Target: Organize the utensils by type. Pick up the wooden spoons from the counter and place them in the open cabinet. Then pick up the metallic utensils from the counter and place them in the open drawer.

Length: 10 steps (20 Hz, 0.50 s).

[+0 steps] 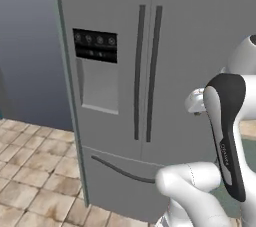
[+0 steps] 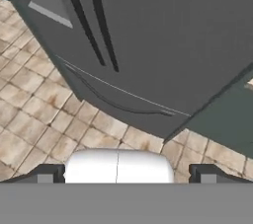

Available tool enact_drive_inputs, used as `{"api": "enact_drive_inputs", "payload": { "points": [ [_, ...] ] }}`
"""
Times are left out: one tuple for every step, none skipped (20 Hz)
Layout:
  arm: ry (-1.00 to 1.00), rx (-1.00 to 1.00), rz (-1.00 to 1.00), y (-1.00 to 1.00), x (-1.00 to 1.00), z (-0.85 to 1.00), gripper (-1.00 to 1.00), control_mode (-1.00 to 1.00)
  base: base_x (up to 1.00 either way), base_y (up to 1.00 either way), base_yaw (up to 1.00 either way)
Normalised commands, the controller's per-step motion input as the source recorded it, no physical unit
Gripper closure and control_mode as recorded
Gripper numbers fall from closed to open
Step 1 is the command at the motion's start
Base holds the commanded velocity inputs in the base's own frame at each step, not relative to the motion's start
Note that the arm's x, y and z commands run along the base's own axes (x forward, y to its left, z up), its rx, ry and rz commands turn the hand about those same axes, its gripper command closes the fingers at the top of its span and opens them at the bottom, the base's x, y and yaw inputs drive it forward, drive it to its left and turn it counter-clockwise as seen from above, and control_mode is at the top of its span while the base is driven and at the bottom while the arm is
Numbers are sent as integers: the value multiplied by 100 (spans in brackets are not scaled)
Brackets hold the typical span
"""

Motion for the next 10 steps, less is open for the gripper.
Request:
{"api": "enact_drive_inputs", "payload": {
  "points": [
    [0,0,0,0,0,0,-100,100,-21,41,64],
    [0,0,0,0,0,0,-100,100,-20,39,64],
    [0,0,0,0,0,0,-100,100,-19,39,64],
    [0,0,0,0,0,0,-100,100,-19,36,64],
    [0,0,0,0,0,0,-100,100,-17,38,64],
    [0,0,0,0,0,0,-100,100,-15,39,65],
    [0,0,0,0,0,0,-100,100,-13,39,65],
    [0,0,0,0,0,0,-100,100,-14,39,65],
    [0,0,0,0,0,0,-100,100,-14,39,65],
    [0,0,0,0,0,0,-100,100,-16,39,65]
  ]
}}
